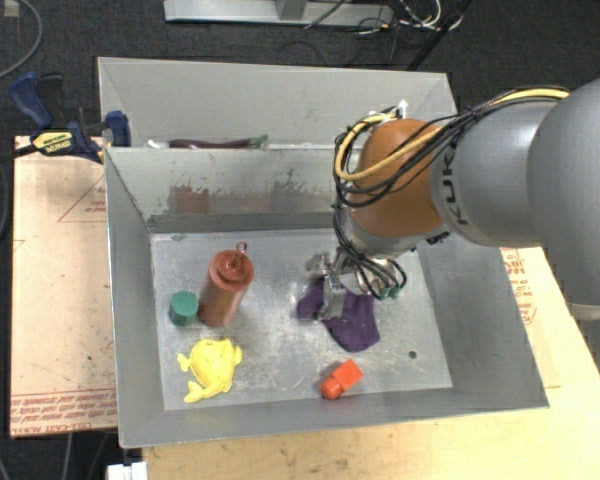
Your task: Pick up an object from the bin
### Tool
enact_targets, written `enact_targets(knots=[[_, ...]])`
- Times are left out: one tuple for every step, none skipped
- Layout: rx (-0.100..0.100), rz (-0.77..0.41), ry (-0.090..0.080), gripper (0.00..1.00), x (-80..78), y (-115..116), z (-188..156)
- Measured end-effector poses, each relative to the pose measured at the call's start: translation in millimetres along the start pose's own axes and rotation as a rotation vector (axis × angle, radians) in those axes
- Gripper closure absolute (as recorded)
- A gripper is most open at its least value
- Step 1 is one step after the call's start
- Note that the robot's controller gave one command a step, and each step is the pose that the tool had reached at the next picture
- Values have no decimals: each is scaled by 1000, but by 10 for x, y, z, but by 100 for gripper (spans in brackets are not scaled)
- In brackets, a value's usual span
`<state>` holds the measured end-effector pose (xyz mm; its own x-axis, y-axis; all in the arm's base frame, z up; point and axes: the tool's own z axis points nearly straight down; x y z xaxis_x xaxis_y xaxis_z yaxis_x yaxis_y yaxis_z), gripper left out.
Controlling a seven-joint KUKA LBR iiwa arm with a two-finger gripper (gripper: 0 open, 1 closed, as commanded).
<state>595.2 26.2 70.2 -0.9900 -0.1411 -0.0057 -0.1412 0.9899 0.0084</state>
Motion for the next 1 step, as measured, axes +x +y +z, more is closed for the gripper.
enact_targets(knots=[[-1,42,-5,100,-133,-67,-1407]])
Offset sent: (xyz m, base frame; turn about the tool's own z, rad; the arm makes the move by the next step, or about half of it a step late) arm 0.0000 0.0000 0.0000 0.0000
